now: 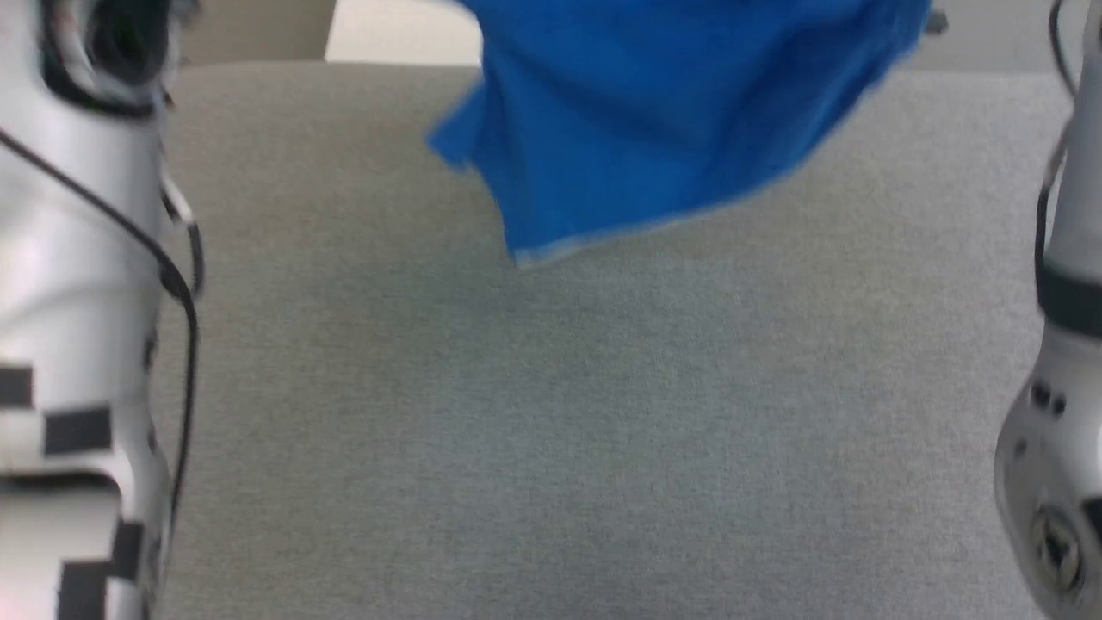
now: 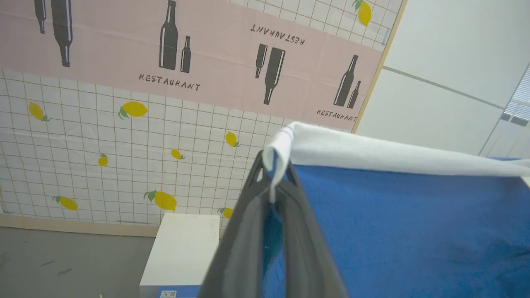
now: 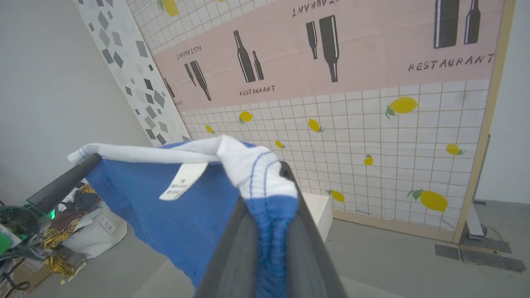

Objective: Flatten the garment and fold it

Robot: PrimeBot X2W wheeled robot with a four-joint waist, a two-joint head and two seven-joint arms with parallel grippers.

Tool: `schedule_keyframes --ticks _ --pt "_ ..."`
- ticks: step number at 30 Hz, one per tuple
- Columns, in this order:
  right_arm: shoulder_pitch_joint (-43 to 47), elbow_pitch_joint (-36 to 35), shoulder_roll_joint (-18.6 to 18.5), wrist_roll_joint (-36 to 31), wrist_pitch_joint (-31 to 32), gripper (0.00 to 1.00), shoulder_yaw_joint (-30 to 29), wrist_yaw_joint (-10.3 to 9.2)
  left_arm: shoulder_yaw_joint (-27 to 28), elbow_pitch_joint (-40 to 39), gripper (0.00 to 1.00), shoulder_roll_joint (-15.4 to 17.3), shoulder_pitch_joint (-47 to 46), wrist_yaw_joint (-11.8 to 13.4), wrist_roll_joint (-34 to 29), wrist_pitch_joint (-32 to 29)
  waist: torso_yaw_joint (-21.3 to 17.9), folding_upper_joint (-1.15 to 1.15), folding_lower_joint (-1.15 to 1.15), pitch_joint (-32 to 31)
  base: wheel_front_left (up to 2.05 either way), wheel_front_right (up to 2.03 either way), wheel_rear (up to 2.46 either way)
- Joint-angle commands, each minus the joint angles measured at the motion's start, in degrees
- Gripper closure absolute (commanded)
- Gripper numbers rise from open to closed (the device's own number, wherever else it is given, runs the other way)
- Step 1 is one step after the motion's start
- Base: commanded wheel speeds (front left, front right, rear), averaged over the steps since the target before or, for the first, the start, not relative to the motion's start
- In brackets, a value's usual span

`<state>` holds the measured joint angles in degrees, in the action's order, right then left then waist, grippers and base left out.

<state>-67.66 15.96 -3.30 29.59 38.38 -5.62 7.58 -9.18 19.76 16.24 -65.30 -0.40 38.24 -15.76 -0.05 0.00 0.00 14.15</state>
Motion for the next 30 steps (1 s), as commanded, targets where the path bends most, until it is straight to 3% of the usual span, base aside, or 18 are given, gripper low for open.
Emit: schedule_keyframes --ticks 1,10,16,22,28,30 --pt "-2.8 2.3 0.1 -1.8 -2.6 1.0 0.4 -0.09 0.4 1.6 1.0 0.8 -2.8 0.8 -1.2 1.3 -2.0 0.0 0.0 3.8 0.0 0.0 0.0" --pt "-14.3 14.4 0.3 -9.2 -19.8 1.0 5.3 -0.09 1.0 8.2 1.0 -1.1 -13.9 1.0 -3.2 9.6 -3.7 0.0 0.0 10.0 0.0 0.0 0.0" --pt "-13.8 19.7 -0.3 -7.6 -25.7 1.0 7.8 -0.09 0.4 12.9 1.0 -3.0 -13.7 -2.2 -1.8 12.9 -2.9 0.0 0.0 10.9 0.0 0.0 0.0" --pt "-3.6 16.6 -4.0 2.6 -26.8 1.0 14.0 -0.09 -0.5 12.9 1.0 -4.6 -4.8 -6.1 2.1 16.9 -1.0 0.0 0.0 7.9 0.0 0.0 0.0" --pt "13.6 7.1 -9.8 12.0 -25.4 1.0 18.5 -0.09 -1.7 6.4 1.0 -3.5 10.4 -6.8 4.6 20.2 0.4 0.0 0.0 2.5 0.0 0.0 0.0" --pt "19.5 2.9 -13.0 11.5 -25.6 1.0 21.4 -0.09 -1.8 3.2 1.0 -3.4 17.1 -6.7 5.4 20.6 0.7 0.0 0.0 0.5 0.0 0.0 0.0"
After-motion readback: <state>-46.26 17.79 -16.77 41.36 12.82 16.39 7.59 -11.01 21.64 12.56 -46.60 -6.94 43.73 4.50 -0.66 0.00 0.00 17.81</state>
